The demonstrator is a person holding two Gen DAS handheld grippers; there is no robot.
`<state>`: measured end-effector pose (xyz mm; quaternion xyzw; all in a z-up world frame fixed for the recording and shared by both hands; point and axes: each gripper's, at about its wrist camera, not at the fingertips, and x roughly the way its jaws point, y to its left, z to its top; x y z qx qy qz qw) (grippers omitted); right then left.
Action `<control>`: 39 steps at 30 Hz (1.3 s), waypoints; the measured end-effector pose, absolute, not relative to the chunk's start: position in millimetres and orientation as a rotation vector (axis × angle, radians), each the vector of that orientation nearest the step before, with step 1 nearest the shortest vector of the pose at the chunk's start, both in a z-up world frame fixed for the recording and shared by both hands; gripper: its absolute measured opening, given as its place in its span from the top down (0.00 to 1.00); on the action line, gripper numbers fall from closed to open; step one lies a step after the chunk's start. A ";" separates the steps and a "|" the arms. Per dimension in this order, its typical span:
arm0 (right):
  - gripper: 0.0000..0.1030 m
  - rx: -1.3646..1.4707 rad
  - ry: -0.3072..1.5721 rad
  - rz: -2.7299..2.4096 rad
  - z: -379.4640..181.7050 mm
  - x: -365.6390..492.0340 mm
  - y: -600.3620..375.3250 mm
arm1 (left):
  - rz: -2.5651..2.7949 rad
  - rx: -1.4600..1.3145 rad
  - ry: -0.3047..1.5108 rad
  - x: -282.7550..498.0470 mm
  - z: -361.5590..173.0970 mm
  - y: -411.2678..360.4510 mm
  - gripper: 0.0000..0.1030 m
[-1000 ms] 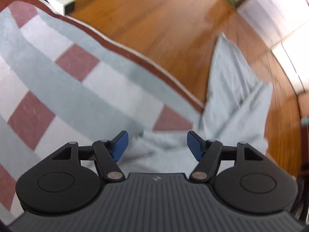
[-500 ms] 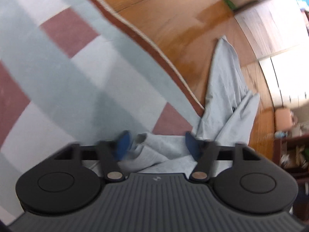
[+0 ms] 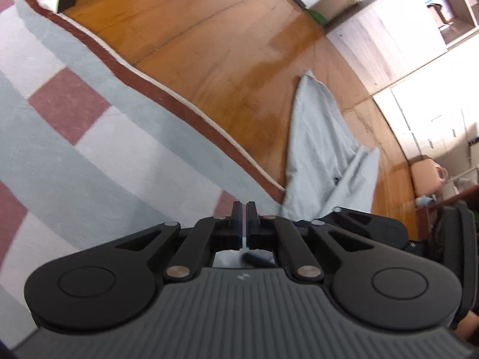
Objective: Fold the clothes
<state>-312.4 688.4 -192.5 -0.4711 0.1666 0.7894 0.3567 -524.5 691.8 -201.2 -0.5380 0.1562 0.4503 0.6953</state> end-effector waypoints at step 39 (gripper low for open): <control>0.93 -0.205 1.351 1.619 -209.8 -269.2 619.0 | 0.999 -1.137 0.459 -552.0 -185.3 663.8 0.83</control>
